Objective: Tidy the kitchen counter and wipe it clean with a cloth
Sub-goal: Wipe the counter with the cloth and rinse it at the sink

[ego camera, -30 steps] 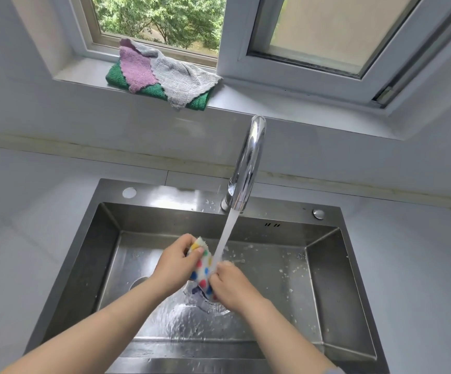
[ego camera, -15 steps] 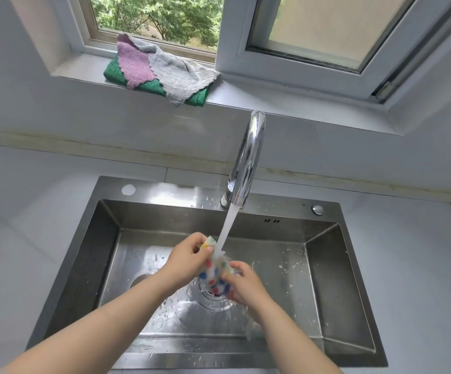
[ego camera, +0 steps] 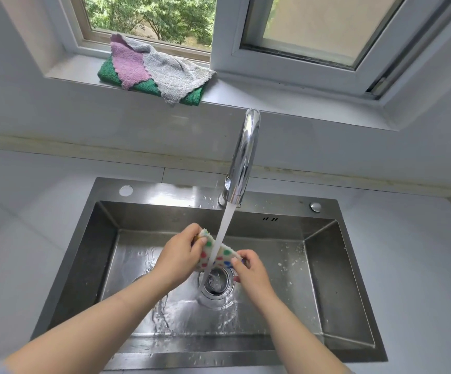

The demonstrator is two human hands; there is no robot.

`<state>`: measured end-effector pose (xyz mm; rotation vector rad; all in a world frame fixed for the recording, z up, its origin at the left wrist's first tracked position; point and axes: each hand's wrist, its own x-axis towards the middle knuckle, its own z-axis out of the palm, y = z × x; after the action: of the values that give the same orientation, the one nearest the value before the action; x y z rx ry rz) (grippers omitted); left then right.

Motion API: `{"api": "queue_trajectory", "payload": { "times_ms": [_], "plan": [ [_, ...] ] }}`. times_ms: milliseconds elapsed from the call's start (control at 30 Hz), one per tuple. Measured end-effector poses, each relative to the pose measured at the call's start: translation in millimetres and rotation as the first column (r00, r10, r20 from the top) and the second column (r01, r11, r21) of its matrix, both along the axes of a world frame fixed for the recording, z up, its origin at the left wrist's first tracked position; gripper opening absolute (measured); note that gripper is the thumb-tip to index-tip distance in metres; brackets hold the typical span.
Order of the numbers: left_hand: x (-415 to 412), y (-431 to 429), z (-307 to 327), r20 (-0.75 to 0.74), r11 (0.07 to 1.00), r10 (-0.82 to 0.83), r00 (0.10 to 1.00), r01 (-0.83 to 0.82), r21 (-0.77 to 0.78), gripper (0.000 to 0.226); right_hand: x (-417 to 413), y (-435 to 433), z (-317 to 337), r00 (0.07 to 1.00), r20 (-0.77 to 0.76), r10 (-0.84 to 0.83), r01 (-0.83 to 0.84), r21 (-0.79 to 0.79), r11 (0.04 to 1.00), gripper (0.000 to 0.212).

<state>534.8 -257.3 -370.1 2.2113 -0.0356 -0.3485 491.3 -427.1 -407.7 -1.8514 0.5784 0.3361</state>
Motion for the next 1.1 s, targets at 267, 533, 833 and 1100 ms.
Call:
{"api": "queue_trajectory", "payload": {
  "times_ms": [267, 533, 833, 1100],
  "plan": [
    [6, -8, -12, -0.375, 0.929, 0.246, 0.894, -0.328, -0.173, 0.019, -17, 24, -1, 0.991, -0.122, 0.059, -0.019, 0.313, 0.950, 0.075],
    [1, -27, -1, -0.747, 0.557, 0.266, 0.609, -0.730, -0.397, 0.026, -31, 44, -5, 0.984, -0.038, 0.175, -0.165, 0.190, 0.968, 0.074],
    [6, -12, -3, -0.580, 0.736, 0.328, 0.746, -0.586, -0.339, 0.007, -18, 23, 2, 0.991, 0.053, 0.119, -0.118, -0.017, 0.993, 0.043],
    [14, 6, -5, -0.408, 0.873, 0.233, 0.883, -0.375, -0.313, 0.049, 0, 6, 16, 0.995, 0.002, 0.096, -0.094, 0.220, 0.971, 0.017]
  ]
}}
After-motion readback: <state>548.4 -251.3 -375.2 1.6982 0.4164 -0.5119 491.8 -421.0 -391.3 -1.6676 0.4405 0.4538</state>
